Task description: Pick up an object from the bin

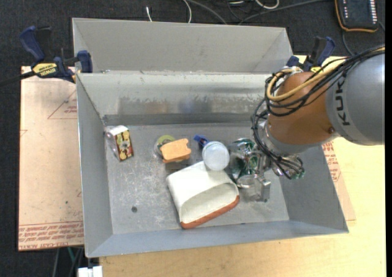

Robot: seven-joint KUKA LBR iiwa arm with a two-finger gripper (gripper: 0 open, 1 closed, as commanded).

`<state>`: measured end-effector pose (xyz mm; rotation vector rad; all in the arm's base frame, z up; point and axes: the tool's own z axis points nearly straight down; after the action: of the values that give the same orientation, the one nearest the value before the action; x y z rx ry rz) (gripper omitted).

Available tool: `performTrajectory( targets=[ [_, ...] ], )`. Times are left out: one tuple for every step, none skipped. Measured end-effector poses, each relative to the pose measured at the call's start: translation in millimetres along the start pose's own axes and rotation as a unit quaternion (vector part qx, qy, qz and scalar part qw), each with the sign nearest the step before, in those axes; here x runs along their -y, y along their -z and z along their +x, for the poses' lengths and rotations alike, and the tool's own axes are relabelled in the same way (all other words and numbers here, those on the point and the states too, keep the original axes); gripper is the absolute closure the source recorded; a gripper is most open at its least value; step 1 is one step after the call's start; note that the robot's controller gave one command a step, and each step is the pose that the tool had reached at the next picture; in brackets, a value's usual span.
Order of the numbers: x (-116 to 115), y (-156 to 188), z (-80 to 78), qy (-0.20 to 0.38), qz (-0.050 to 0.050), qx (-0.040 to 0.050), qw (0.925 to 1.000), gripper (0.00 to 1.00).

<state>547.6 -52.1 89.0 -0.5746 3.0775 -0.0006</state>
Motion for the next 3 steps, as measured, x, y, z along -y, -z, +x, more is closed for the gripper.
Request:
performTrajectory(
  targets=[
    [-4.8,-14.5,0.2,-0.007,-0.002,-0.0024,1.0000,0.00],
    [12.1,-17.1,-7.9,0.091,-0.002,0.0005,0.9958,0.00],
    [41.6,-9.6,83.4,0.004,-0.002,0.0011,1.0000,0.00]
  ],
)
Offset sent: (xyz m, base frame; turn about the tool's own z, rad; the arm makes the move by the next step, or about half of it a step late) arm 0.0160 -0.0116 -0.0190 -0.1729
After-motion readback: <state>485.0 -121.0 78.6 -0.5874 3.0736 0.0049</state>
